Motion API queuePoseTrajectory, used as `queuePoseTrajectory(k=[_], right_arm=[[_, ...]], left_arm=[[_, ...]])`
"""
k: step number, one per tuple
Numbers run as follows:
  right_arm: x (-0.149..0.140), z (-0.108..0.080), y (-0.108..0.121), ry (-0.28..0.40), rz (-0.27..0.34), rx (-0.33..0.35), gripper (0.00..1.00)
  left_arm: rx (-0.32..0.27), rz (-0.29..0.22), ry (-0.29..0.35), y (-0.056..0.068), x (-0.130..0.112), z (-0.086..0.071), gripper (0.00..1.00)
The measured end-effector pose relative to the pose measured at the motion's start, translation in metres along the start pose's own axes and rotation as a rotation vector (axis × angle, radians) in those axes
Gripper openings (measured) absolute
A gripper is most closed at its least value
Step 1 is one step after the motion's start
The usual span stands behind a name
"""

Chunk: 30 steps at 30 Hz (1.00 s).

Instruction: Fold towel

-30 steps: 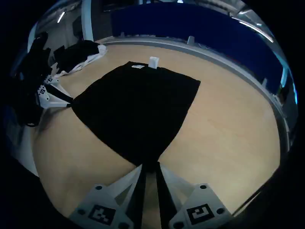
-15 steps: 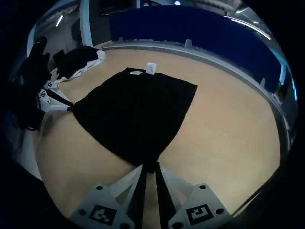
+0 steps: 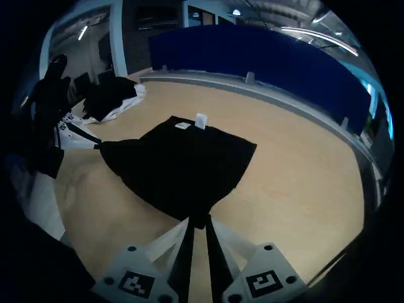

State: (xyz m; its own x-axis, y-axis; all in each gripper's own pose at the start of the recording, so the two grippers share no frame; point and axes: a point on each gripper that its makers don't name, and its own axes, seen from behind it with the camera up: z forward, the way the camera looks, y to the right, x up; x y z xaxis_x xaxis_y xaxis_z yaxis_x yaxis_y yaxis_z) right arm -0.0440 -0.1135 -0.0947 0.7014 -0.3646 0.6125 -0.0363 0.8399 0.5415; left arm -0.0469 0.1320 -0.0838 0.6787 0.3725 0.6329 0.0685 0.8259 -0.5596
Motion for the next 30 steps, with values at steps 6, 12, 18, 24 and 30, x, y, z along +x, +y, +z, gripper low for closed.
queuePoseTrajectory(k=[6, 12, 18, 24, 30], right_arm=[[0.011, -0.027, -0.008, 0.0, -0.008, 0.01, 0.16], [0.007, -0.045, -0.014, -0.029, 0.003, 0.013, 0.16], [0.005, -0.044, -0.014, -0.05, 0.013, 0.014, 0.16], [0.018, -0.034, -0.005, -0.055, -0.004, 0.008, 0.16], [0.037, -0.016, 0.013, -0.055, -0.014, 0.0, 0.16]], left_arm=[[-0.007, -0.039, 0.007, 0.007, 0.01, -0.026, 0.11], [-0.017, -0.05, 0.011, 0.016, 0.013, -0.041, 0.11], [-0.01, -0.051, 0.003, 0.017, 0.012, -0.038, 0.11], [0.011, -0.049, 0.018, 0.005, 0.026, -0.03, 0.11], [0.025, -0.041, 0.032, -0.013, 0.047, -0.015, 0.11]])
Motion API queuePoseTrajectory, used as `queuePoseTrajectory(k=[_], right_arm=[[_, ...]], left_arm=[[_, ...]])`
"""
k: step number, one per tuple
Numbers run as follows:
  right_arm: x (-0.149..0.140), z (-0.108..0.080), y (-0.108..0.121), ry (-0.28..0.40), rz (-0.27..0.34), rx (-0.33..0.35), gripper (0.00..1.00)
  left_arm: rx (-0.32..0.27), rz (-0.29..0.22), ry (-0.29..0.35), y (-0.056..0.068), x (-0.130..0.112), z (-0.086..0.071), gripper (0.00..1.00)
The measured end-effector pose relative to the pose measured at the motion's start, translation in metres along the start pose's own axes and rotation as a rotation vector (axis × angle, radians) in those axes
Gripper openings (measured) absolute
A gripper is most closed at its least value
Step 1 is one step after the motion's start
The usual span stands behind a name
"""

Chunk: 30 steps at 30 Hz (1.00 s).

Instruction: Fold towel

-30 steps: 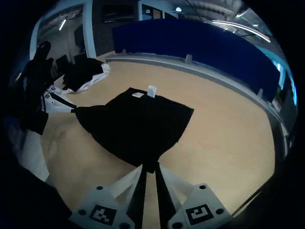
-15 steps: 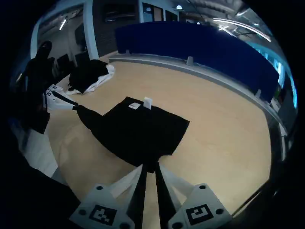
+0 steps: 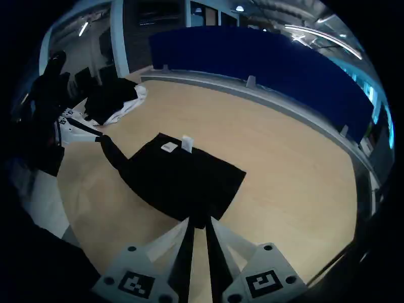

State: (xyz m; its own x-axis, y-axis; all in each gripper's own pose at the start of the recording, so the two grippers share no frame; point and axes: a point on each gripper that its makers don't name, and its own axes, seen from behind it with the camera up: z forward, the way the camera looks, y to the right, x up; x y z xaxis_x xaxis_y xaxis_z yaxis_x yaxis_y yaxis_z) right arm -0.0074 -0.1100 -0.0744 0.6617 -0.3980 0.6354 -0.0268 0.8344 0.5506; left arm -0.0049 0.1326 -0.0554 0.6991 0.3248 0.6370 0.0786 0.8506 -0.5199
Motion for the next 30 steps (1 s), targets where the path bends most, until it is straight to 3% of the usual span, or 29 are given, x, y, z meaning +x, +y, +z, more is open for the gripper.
queuePoseTrajectory(k=[7, 15, 30], right_arm=[[0.017, 0.035, 0.023, -0.007, 0.02, -0.005, 0.16], [0.019, 0.078, 0.046, -0.035, 0.058, -0.011, 0.16], [0.016, 0.118, 0.064, -0.056, 0.089, -0.025, 0.16]], left_arm=[[0.016, 0.041, -0.008, -0.023, 0.021, 0.036, 0.11], [0.017, 0.074, -0.04, -0.039, 0.021, 0.081, 0.11], [0.028, 0.077, -0.055, -0.052, 0.019, 0.12, 0.11]])
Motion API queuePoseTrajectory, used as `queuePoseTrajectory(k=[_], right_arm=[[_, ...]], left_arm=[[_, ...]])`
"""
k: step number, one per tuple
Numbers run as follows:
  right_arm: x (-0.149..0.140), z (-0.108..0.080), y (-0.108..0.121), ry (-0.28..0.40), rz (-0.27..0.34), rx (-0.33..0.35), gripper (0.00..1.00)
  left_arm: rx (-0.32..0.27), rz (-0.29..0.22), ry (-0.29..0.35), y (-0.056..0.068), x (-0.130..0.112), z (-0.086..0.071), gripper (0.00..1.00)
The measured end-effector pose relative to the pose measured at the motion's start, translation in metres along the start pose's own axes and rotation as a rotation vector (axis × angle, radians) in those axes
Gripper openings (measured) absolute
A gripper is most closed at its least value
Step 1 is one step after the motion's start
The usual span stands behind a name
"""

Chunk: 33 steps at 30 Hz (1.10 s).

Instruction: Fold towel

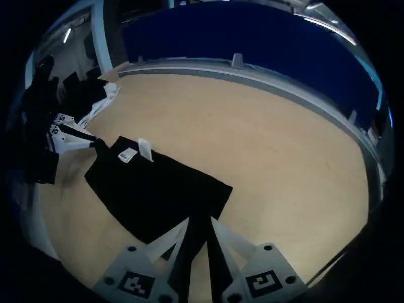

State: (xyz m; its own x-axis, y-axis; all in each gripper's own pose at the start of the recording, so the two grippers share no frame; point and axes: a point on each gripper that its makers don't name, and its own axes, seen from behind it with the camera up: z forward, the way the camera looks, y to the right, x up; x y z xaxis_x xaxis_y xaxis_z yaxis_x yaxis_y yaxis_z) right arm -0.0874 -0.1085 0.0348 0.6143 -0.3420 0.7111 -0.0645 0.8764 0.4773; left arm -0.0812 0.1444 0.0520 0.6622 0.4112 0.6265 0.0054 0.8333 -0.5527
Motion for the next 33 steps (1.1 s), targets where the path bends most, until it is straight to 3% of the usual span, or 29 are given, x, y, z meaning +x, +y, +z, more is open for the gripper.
queuePoseTrajectory(k=[9, 13, 17, 19, 21, 23, 33], right_arm=[[0.005, 0.011, 0.013, 0.011, 0.036, -0.036, 0.23], [0.005, 0.012, 0.017, 0.017, 0.028, -0.052, 0.53], [0.005, 0.012, 0.02, 0.029, 0.011, -0.072, 0.73], [0.005, 0.012, 0.021, 0.032, 0.006, -0.078, 0.83], [0.005, 0.011, 0.021, 0.033, 0.004, -0.08, 0.91], [0.005, 0.01, 0.021, 0.036, 0.005, -0.078, 0.98], [-0.001, 0.005, 0.015, 0.037, 0.016, -0.064, 1.0]], left_arm=[[0.033, 0.008, 0.004, -0.01, 0.005, 0.015, 0.12], [0.049, 0.021, 0.005, -0.014, 0.005, 0.017, 0.34], [0.056, 0.021, 0.005, -0.017, 0.005, 0.014, 0.56], [0.055, 0.012, 0.004, -0.018, 0.004, 0.012, 0.8], [0.054, 0.002, 0.004, -0.019, 0.004, 0.01, 0.98], [0.057, -0.006, 0.01, -0.02, 0.004, 0.008, 0.99], [0.079, -0.012, 0.018, -0.024, -0.001, -0.004, 0.99]])
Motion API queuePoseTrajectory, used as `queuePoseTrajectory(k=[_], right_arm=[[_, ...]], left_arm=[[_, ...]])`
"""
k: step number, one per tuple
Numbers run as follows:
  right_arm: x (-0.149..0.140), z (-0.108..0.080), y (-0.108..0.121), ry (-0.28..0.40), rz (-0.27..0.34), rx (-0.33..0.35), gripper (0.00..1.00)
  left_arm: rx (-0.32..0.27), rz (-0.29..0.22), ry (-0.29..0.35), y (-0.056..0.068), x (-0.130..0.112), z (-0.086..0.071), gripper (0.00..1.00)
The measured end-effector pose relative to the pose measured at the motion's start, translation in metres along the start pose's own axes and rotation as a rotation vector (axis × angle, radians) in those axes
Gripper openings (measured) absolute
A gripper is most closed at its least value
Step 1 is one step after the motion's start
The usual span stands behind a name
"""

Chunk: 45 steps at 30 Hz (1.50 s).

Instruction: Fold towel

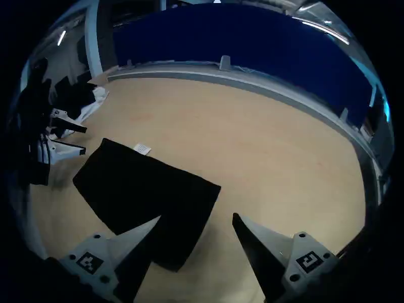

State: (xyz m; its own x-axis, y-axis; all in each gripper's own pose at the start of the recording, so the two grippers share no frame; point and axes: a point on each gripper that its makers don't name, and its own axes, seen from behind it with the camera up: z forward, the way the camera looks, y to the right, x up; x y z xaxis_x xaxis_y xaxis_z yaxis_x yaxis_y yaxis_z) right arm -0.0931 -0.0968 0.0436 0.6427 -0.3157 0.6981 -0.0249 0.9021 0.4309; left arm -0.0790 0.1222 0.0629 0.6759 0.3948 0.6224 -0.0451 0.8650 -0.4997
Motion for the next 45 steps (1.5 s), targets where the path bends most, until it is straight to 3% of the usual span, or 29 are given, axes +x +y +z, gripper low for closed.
queuePoseTrajectory(k=[6, 12, 24, 33, 36, 45], right_arm=[[-0.01, -0.009, -0.011, -0.005, -0.014, 0.031, 1.0], [-0.029, -0.021, -0.025, -0.023, -0.054, 0.063, 1.0], [-0.064, -0.035, -0.039, -0.048, -0.149, 0.104, 1.0], [-0.065, -0.033, -0.041, -0.06, -0.176, 0.126, 0.99], [-0.069, -0.032, -0.041, -0.074, -0.194, 0.136, 0.94], [-0.078, -0.025, -0.04, -0.109, -0.184, 0.165, 0.46]], left_arm=[[0.023, -0.026, -0.003, -0.001, -0.013, -0.022, 0.99], [0.057, -0.06, -0.013, 0.001, -0.041, -0.054, 0.99], [0.093, -0.152, -0.077, 0.031, -0.119, -0.129, 0.99], [0.109, -0.196, -0.08, 0.038, -0.135, -0.148, 0.99], [0.118, -0.192, -0.076, 0.035, -0.134, -0.151, 0.99], [0.126, -0.203, -0.073, 0.034, -0.138, -0.16, 0.99]])
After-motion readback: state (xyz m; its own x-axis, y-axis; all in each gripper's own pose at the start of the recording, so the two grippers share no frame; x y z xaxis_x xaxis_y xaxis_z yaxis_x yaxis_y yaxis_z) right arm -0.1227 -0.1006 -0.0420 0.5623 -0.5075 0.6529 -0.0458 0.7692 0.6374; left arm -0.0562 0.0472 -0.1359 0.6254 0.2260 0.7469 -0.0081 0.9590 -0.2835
